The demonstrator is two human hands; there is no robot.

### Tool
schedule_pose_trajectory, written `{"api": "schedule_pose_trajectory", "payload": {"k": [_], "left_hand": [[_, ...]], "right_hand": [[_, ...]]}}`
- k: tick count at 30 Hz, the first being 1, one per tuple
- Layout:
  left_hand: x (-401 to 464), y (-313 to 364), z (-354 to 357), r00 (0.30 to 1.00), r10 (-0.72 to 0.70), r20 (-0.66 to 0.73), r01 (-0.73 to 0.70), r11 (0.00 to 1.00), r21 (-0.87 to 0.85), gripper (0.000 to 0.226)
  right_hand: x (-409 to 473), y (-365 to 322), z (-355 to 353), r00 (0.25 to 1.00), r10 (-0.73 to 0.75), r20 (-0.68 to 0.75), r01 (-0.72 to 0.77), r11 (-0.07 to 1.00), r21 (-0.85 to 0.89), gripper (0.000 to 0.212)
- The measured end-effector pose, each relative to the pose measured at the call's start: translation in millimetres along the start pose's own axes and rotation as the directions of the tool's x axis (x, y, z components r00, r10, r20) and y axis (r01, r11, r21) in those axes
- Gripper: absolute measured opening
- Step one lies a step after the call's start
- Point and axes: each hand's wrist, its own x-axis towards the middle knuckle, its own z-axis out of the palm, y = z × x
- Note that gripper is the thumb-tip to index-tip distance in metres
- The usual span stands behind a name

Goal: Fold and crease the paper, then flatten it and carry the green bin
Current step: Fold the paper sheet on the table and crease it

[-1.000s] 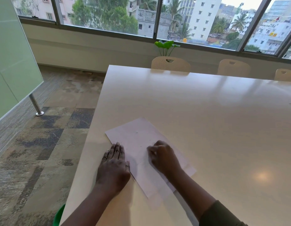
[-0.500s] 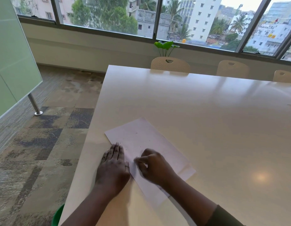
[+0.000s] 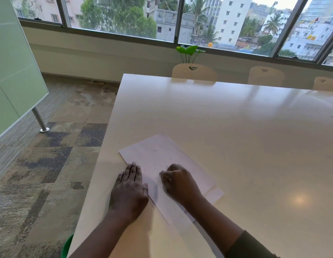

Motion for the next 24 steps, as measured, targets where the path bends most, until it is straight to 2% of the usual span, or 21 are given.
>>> {"api": "schedule_pose_trajectory", "payload": {"k": [4, 8, 12, 14, 18, 20, 22, 24], "left_hand": [[0, -1, -1, 1.000, 0.004, 0.006, -0.004, 1.000, 0.001, 0.074], [0, -1, 1, 1.000, 0.004, -0.017, -0.004, 1.000, -0.012, 0.075], [-1, -1, 1, 1.000, 0.004, -0.022, -0.004, 1.000, -0.019, 0.076], [0, -1, 0, 1.000, 0.006, -0.021, -0.006, 1.000, -0.021, 0.075], [0, -1, 2, 1.000, 0.004, -0.028, -0.003, 1.000, 0.007, 0.076], [0, -2, 2, 1.000, 0.001, -0.024, -0.001, 1.000, 0.002, 0.075], [0, -2, 1, 1.000, 0.005, -0.018, -0.005, 1.000, 0.002, 0.074], [1, -1, 1, 1.000, 0.006, -0.015, -0.006, 1.000, 0.003, 0.074]], "right_hand": [[-7, -15, 3, 0.992, -0.095, 0.087, 0.094, 0.995, 0.012, 0.028], [1, 7, -2, 0.998, 0.052, -0.019, -0.052, 0.999, -0.010, 0.022], [-11, -16, 3, 0.991, -0.083, 0.104, 0.078, 0.996, 0.050, 0.026], [-15, -9, -4, 0.987, -0.093, 0.131, 0.087, 0.995, 0.054, 0.023], [-9, 19, -13, 0.998, 0.056, -0.024, -0.056, 0.998, 0.007, 0.022], [-12, 6, -7, 1.000, 0.000, -0.003, 0.000, 1.000, 0.012, 0.021], [-23, -10, -4, 0.992, -0.095, 0.083, 0.090, 0.994, 0.058, 0.023], [-25, -5, -8, 0.990, -0.100, 0.104, 0.095, 0.994, 0.049, 0.023]]}}
